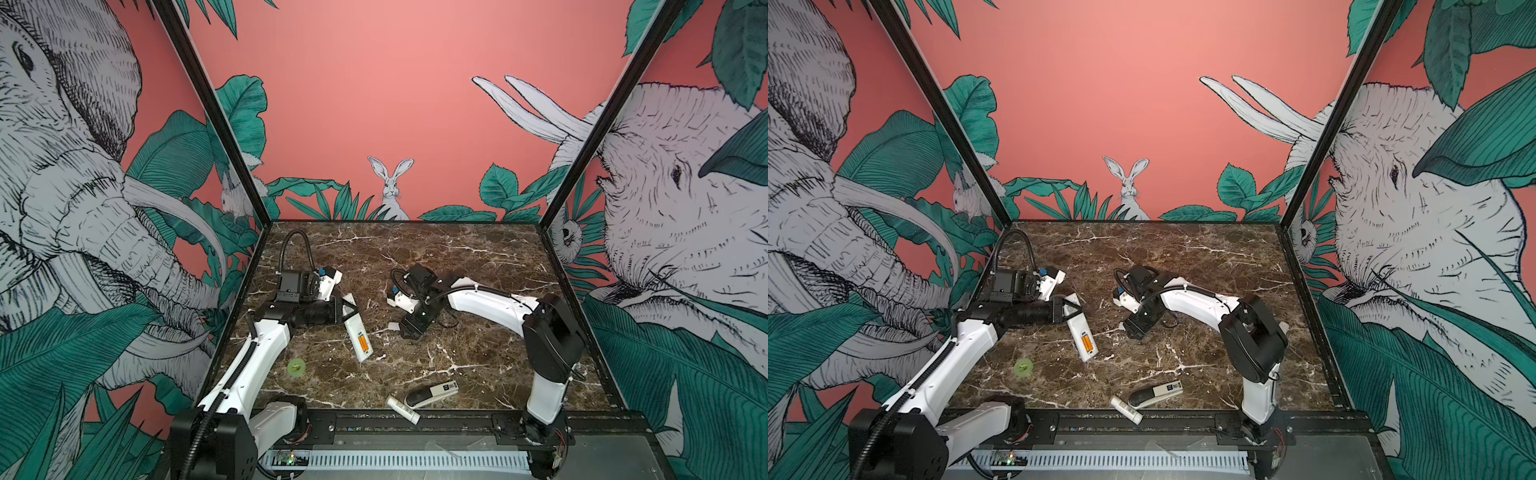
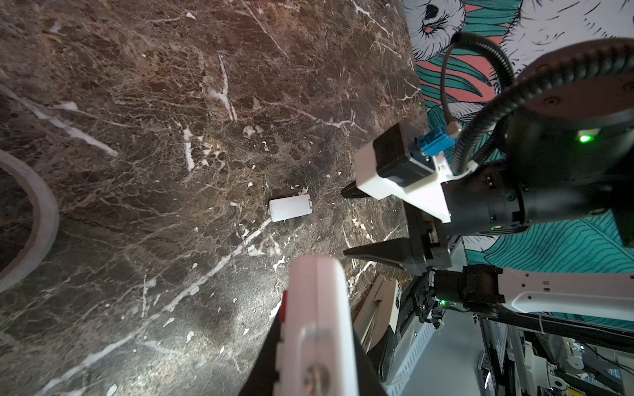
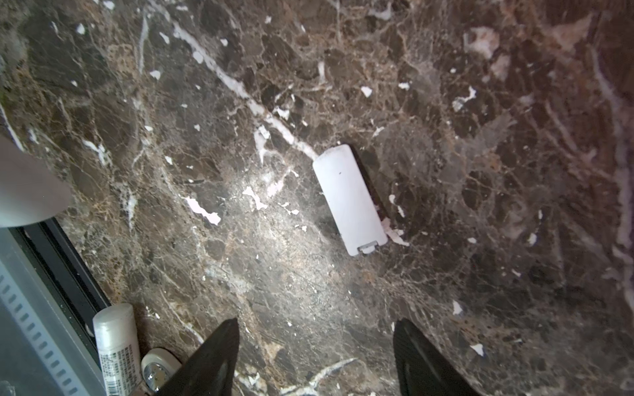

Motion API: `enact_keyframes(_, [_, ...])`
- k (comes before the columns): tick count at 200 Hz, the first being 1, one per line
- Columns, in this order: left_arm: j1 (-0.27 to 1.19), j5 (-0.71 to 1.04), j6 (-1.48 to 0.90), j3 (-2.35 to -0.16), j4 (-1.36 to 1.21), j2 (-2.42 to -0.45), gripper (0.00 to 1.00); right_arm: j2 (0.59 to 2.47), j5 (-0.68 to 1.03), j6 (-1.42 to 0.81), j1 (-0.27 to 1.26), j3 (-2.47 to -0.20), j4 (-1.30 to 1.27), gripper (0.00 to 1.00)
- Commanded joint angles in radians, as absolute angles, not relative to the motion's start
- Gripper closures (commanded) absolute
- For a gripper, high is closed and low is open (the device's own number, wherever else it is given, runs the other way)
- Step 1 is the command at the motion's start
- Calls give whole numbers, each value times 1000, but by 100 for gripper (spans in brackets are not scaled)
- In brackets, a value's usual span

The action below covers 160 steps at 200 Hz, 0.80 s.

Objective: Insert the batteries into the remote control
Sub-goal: 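Move the right gripper away from the remote to the white battery cover, then lower the right gripper and grasp the white battery cover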

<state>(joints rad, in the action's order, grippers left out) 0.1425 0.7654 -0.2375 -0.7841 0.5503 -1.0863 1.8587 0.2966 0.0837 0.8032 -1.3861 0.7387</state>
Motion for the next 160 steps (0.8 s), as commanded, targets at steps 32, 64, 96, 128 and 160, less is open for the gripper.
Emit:
enact_keyframes(32, [144, 787, -219, -773, 547, -1071, 100, 1933, 204, 44, 804, -1417, 787, 29])
enact_keyframes(64, [144, 787, -221, -771, 546, -1068, 100, 1952, 177, -16, 804, -1405, 729, 29])
enact_keyframes(96, [143, 787, -221, -770, 545, -1062, 100, 1978, 123, -78, 803, -1405, 685, 29])
enact_keyframes(128, [144, 793, -221, -768, 541, -1053, 100, 2009, 71, -97, 803, -1411, 660, 29])
enact_keyframes(160, [144, 791, -221, -768, 541, -1052, 100, 2028, 63, -101, 803, -1420, 648, 29])
